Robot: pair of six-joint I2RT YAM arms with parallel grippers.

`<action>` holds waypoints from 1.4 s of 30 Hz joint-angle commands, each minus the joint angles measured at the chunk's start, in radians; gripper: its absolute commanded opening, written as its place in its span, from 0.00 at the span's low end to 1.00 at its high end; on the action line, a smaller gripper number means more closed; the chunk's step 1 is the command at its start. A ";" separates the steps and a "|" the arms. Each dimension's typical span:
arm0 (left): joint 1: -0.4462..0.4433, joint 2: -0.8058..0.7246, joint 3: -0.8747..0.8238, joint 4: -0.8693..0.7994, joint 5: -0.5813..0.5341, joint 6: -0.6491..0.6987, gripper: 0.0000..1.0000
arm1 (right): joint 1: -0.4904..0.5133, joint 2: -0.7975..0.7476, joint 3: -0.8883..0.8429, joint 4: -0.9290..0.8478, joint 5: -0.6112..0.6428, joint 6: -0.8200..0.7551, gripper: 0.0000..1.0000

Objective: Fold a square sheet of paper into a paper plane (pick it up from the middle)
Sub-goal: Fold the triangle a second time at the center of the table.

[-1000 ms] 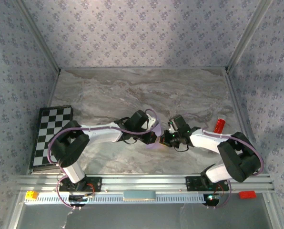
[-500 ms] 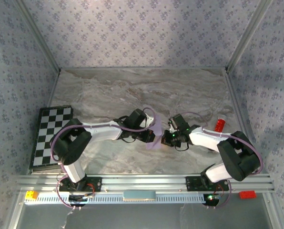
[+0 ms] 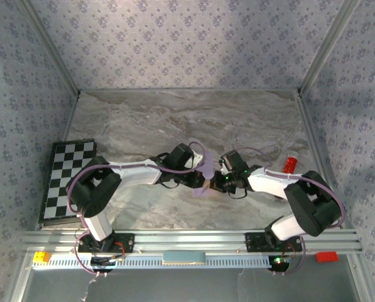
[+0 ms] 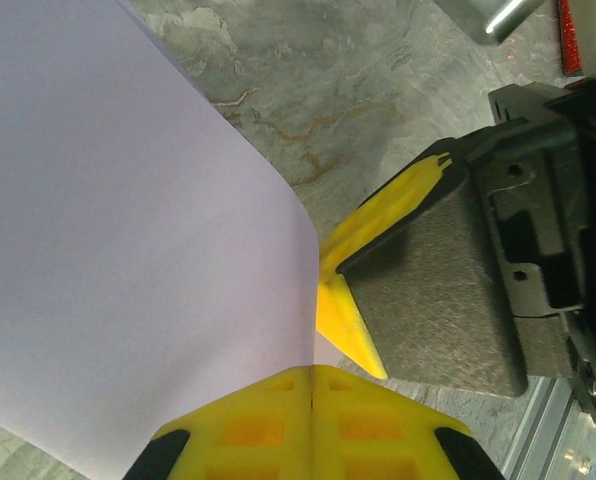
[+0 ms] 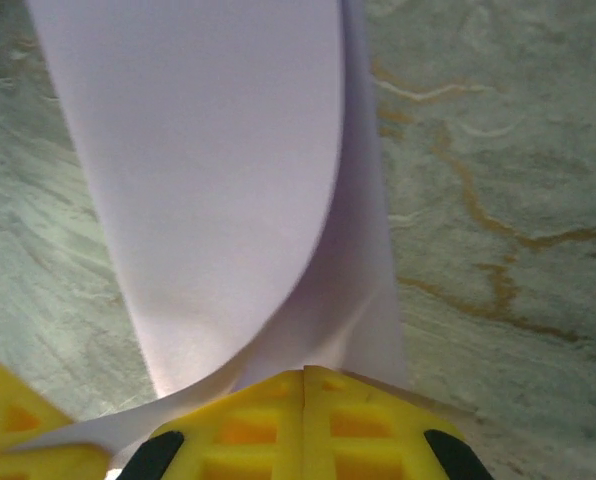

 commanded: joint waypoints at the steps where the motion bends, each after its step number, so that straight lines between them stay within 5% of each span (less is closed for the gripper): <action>1: 0.013 0.011 -0.001 -0.005 0.004 0.003 0.00 | -0.003 0.024 0.004 -0.086 0.054 -0.026 0.01; 42: 0.061 0.083 0.084 -0.108 -0.156 0.105 0.00 | -0.035 0.018 0.009 -0.137 0.043 -0.082 0.01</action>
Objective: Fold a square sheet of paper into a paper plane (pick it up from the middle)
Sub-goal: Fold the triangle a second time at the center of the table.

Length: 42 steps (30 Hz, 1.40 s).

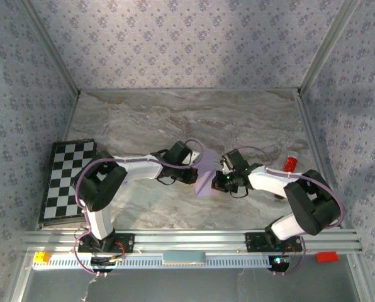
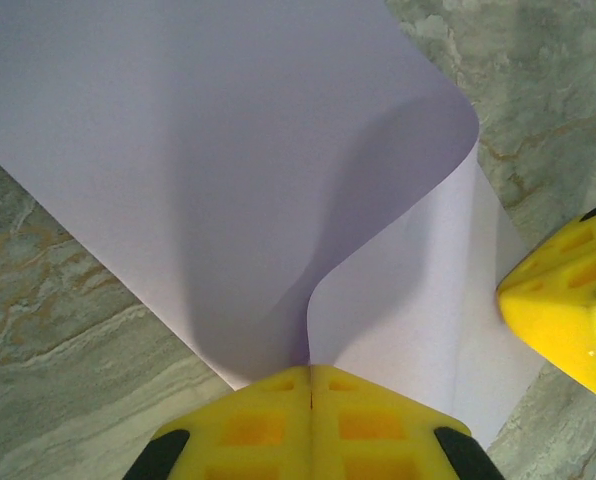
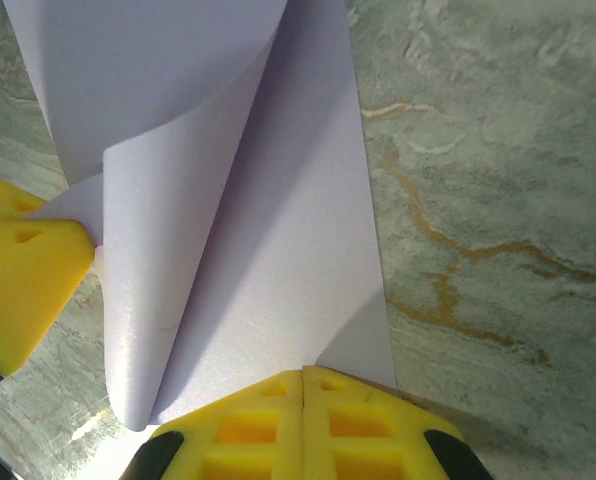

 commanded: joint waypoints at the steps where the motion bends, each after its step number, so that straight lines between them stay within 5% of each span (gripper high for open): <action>1: 0.002 0.008 0.037 -0.013 -0.017 0.022 0.00 | -0.008 0.016 -0.008 -0.089 0.035 -0.021 0.01; 42: 0.003 0.061 0.053 -0.037 -0.015 0.042 0.00 | -0.027 0.009 -0.007 -0.042 -0.011 -0.012 0.03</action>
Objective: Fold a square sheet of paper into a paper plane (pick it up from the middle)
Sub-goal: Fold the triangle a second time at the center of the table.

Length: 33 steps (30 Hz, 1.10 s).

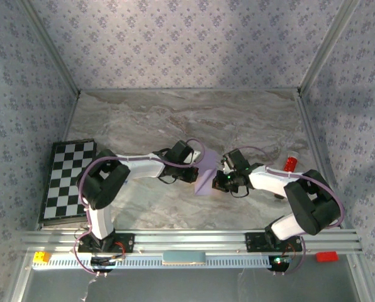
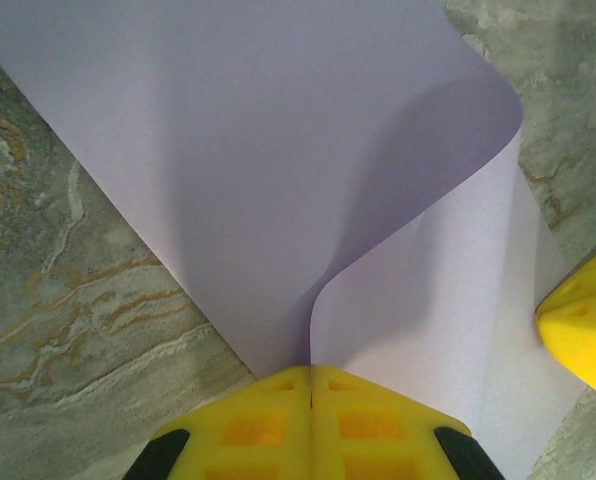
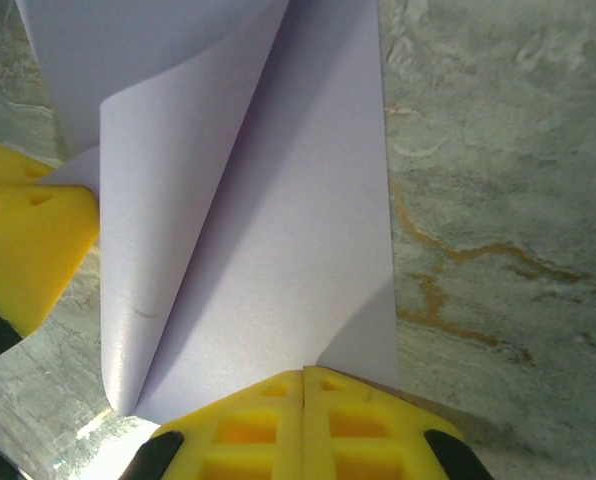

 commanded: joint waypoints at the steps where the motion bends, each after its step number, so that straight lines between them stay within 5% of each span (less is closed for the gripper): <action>1: 0.003 0.028 0.022 -0.027 0.020 0.025 0.00 | -0.009 0.002 -0.007 -0.018 -0.001 0.000 0.03; 11: 0.003 0.030 0.028 -0.029 0.026 0.027 0.00 | 0.000 -0.046 -0.036 0.253 -0.077 0.153 0.00; 33: 0.003 0.046 0.046 -0.042 0.030 0.041 0.00 | 0.015 0.122 -0.056 0.428 -0.095 0.236 0.00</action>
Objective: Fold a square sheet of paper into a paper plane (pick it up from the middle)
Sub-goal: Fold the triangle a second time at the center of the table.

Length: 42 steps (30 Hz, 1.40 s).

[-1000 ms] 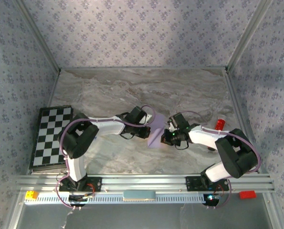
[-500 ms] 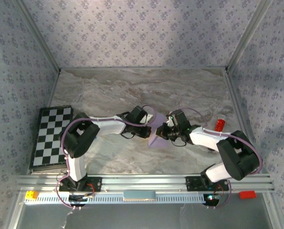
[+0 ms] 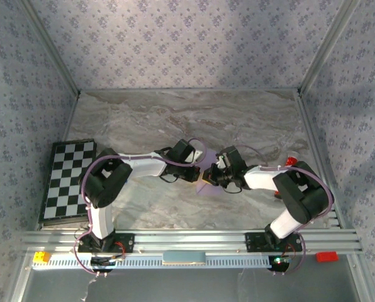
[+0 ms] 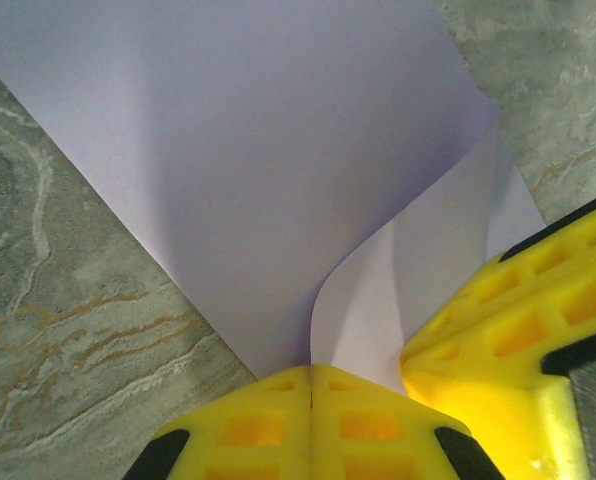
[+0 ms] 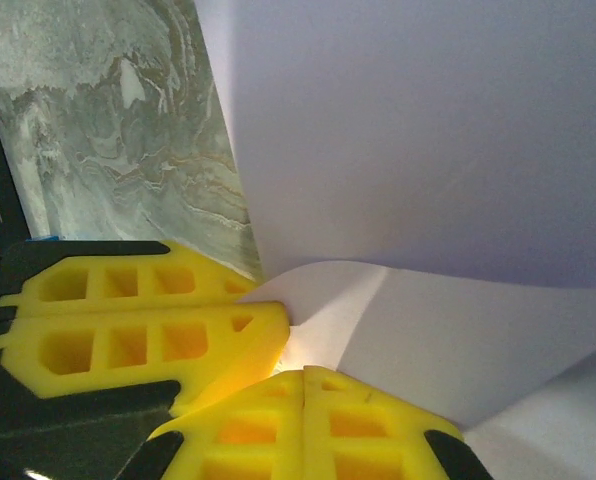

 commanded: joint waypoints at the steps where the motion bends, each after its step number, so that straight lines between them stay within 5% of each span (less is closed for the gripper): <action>1: 0.003 0.025 0.016 -0.037 0.011 0.023 0.00 | -0.008 0.010 -0.036 0.035 0.003 0.025 0.00; 18: 0.003 0.034 0.024 -0.051 0.012 0.032 0.00 | -0.062 -0.083 -0.031 0.015 0.009 0.029 0.00; 31: 0.002 0.037 0.025 -0.057 0.014 0.034 0.00 | -0.102 0.010 -0.073 -0.008 0.091 0.051 0.00; 42: 0.003 0.037 0.026 -0.065 0.014 0.037 0.00 | -0.140 -0.069 -0.014 -0.041 0.034 0.029 0.00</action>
